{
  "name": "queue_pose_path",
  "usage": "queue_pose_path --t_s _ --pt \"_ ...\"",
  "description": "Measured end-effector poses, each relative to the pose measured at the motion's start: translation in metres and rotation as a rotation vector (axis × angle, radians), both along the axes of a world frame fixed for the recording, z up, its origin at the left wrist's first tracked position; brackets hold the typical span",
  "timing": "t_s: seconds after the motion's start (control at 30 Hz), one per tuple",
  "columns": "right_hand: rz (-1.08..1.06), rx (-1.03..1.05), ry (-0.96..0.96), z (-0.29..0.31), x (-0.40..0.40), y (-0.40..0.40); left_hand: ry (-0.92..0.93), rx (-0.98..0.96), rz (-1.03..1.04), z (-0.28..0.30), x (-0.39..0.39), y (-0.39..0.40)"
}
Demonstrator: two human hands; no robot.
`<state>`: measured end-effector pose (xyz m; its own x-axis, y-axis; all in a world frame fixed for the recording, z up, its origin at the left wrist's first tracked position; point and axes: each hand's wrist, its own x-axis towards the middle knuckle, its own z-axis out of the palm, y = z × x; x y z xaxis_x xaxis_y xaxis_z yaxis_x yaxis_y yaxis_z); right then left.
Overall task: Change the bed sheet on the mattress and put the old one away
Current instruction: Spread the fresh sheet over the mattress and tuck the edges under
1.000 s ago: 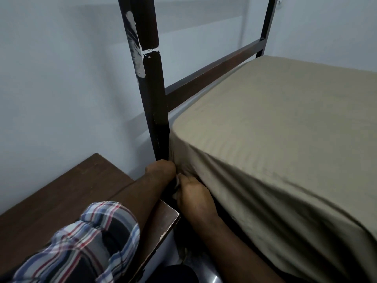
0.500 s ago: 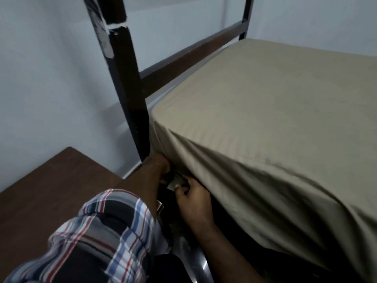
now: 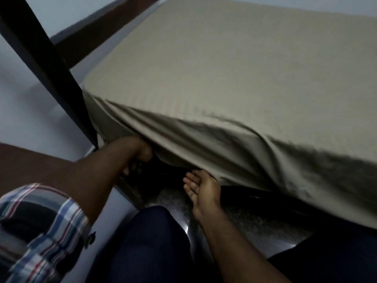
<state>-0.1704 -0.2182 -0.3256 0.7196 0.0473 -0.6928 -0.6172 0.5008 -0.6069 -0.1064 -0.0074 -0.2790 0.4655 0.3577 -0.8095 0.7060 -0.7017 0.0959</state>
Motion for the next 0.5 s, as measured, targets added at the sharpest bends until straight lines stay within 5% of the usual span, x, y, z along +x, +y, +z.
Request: queue_pose_path --t_s 0.1,0.3,0.5 --pt "-0.120 0.081 0.038 0.004 -0.004 -0.007 -0.101 -0.214 0.104 0.007 -0.004 -0.049" --pt "-0.377 0.213 0.083 0.009 0.011 -0.028 -0.506 -0.752 1.065 -0.039 -0.024 -0.086" --pt "-0.397 0.251 0.129 0.002 0.019 -0.029 -0.749 -0.919 1.457 -0.041 -0.022 -0.117"
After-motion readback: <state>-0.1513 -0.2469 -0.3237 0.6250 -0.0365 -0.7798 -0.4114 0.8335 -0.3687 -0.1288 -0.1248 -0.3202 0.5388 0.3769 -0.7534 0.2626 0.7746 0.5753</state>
